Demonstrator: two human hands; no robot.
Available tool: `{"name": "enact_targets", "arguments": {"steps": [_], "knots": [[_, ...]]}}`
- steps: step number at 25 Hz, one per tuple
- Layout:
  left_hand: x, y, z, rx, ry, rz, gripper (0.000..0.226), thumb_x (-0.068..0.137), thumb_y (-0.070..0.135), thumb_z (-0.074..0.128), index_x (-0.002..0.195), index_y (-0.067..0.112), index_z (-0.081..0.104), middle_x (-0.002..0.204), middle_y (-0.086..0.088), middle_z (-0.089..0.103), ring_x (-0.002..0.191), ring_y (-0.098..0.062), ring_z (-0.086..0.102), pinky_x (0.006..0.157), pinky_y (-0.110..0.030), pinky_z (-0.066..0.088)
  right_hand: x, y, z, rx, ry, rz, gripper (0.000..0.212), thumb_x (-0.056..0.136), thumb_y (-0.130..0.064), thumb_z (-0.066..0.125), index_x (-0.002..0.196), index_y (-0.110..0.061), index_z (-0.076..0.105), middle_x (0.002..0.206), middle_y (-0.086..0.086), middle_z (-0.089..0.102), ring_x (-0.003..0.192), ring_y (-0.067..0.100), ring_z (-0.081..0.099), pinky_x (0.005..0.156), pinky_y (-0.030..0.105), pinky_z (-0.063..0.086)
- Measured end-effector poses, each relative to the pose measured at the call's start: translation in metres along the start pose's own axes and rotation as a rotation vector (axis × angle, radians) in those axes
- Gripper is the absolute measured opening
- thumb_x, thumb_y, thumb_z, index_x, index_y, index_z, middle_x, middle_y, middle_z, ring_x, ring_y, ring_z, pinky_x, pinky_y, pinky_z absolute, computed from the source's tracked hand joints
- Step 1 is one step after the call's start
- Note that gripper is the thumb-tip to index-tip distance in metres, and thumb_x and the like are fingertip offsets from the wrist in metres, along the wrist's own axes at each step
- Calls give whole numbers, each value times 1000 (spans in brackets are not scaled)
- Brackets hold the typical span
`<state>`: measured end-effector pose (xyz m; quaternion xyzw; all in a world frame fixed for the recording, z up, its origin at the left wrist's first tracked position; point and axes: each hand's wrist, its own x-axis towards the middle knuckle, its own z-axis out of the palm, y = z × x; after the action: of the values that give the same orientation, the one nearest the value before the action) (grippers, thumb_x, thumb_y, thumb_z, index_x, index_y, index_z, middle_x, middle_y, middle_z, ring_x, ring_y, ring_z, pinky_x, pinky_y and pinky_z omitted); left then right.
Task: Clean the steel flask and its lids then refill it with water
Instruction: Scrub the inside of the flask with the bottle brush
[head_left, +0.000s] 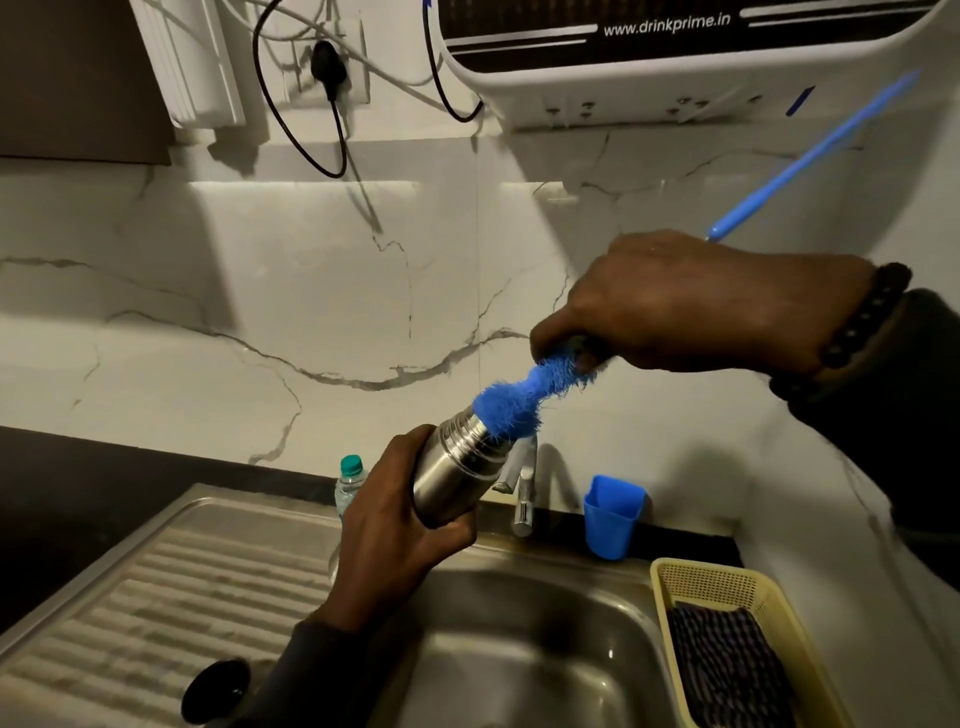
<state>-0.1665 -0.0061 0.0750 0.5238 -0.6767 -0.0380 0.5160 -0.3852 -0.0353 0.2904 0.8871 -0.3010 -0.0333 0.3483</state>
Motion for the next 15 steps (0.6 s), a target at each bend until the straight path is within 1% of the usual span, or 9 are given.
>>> {"name": "enact_targets", "arguments": {"steps": [1,2,3,4,7,9,11,13,15], "knots": [[1,0,-2,32,-26,30,72,59,45,73,127,35,49,108,19,61,91,-2,61,71,-7,43,3,0,3,16,-51,-46,34,95,-28,50,120,-50,43,80,-19,43,77,12,46,65,27,37],[2,-1,-5,57,-37,51,73,59,46,73,127,34,49,108,19,61,91,-1,61,70,-6,43,5,-1,6,57,-134,-77,24,97,-34,47,116,-48,43,77,-19,44,76,10,47,68,29,39],[4,0,-8,62,-28,55,73,59,45,73,127,34,50,108,19,62,91,0,61,70,-5,43,5,-3,7,150,-221,-85,12,98,-42,43,110,-45,43,74,-18,47,76,8,49,68,29,40],[7,1,-12,67,-10,62,73,59,44,74,127,33,50,107,20,62,90,2,61,70,-4,43,5,-5,8,284,-298,-73,10,98,-48,39,103,-40,42,73,-15,52,75,8,51,66,29,41],[16,6,-13,188,-55,228,71,61,43,73,126,28,52,107,17,61,85,0,58,70,-8,41,11,-14,19,633,-443,-52,29,96,-53,39,102,-27,51,71,-4,63,64,8,56,61,27,47],[21,7,-13,260,-96,284,71,62,44,73,127,26,53,108,14,61,85,-2,55,70,-11,40,13,-18,30,773,-438,21,36,92,-56,45,106,-23,51,73,0,68,54,7,56,57,28,50],[28,3,-16,313,-101,307,72,61,45,71,128,25,53,109,12,60,87,-6,55,69,-13,38,3,-15,34,793,-415,119,52,83,-65,53,117,-27,42,89,-1,71,58,7,61,63,33,56],[32,-4,-20,371,-136,324,73,60,45,68,129,25,52,110,10,60,89,-13,56,69,-21,41,-15,-11,35,678,-431,200,68,74,-70,60,125,-35,32,115,-7,60,77,8,62,76,33,54],[37,-8,-22,415,-145,349,75,61,46,69,131,24,52,114,7,59,93,-17,57,72,-27,42,-33,-22,45,496,-326,222,68,76,-65,63,128,-39,28,118,-12,54,96,11,56,85,33,49]]}}
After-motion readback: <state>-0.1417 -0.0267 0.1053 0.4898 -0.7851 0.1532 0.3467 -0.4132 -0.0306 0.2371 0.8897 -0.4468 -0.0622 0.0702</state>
